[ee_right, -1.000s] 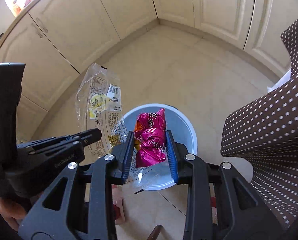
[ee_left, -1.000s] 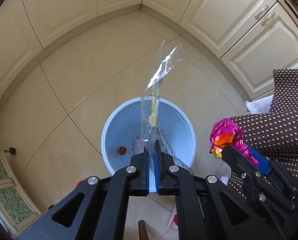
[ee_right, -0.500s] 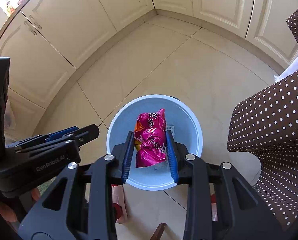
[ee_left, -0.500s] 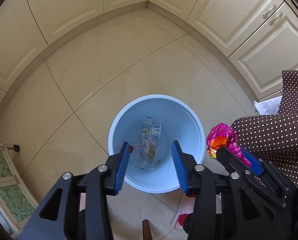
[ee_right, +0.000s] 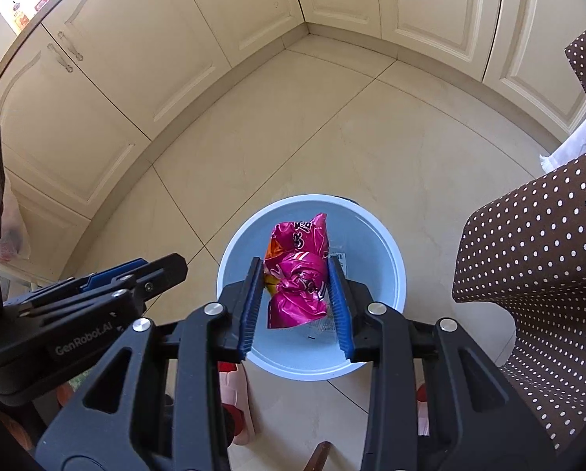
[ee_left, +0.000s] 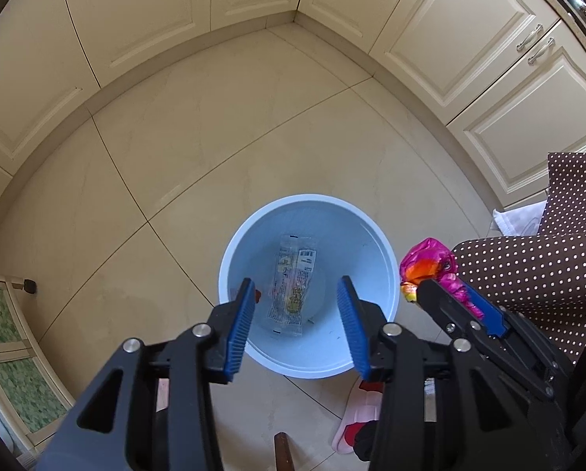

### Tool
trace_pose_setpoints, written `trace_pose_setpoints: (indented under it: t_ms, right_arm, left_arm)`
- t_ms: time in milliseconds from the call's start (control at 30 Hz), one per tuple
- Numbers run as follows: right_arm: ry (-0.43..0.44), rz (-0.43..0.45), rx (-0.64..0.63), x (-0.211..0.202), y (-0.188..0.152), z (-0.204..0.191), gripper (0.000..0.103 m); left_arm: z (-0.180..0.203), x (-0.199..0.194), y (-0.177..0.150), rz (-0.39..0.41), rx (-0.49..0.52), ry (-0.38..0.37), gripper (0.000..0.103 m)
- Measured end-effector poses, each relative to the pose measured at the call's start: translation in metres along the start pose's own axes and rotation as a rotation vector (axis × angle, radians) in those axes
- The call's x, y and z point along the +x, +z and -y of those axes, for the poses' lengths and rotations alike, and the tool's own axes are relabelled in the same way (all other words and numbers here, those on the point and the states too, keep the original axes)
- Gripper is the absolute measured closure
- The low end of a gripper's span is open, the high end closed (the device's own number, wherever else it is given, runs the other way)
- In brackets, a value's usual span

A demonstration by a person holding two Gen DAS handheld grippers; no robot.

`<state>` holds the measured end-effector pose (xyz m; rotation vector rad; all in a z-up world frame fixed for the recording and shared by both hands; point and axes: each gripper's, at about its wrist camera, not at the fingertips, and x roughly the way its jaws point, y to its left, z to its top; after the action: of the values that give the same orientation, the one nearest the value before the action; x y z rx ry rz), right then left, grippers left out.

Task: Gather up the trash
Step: 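Carry the clear bag and pink wrapper over the blue bucket and open both grippers, then move both grippers back over the table toward the remaining trash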

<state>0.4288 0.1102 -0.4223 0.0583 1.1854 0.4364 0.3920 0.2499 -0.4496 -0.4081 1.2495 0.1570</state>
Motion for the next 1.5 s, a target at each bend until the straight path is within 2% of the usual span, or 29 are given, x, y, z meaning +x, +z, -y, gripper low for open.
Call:
trace_pose_setpoints:
  t_ms: [100,267,467,667,800,1033,1167,1333,1500]
  right_arm:
    - [-0.009,0.010,0.001,-0.005,0.001,0.001,0.061]
    - [-0.012,0.025,-0.008,-0.020,0.002,0.000,0.061]
    - [-0.017,0.069,-0.026,-0.057,0.000,-0.001,0.060]
    - [-0.035,0.180,-0.068,-0.131,-0.006,-0.002,0.058]
    - [-0.054,0.301,-0.086,-0.205,-0.019,0.004,0.056]
    - [-0.126,0.537,-0.079,-0.341,-0.055,0.027,0.051]
    - [-0.165,0.627,-0.029,-0.402,-0.078,0.052,0.047]
    - [-0.253,0.693,0.046,-0.462,-0.109,0.103,0.044]
    - [-0.358,0.683,0.156,-0.496,-0.136,0.170,0.044]
  left_arm:
    - [-0.002,-0.005,0.000,0.012,-0.008,0.001,0.060]
    - [-0.001,-0.019,-0.003,0.034,-0.004,-0.007,0.060]
    - [0.006,-0.055,-0.012,0.104,0.007,-0.017,0.060]
    - [0.029,-0.124,-0.032,0.242,0.045,-0.027,0.053]
    - [0.052,-0.179,-0.052,0.341,0.077,-0.073,0.047]
    - [0.120,-0.281,-0.097,0.506,0.189,-0.164,0.039]
    - [0.172,-0.323,-0.121,0.551,0.289,-0.217,0.038]
    - [0.245,-0.346,-0.151,0.542,0.424,-0.280,0.035]
    - [0.309,-0.343,-0.168,0.484,0.530,-0.327,0.035]
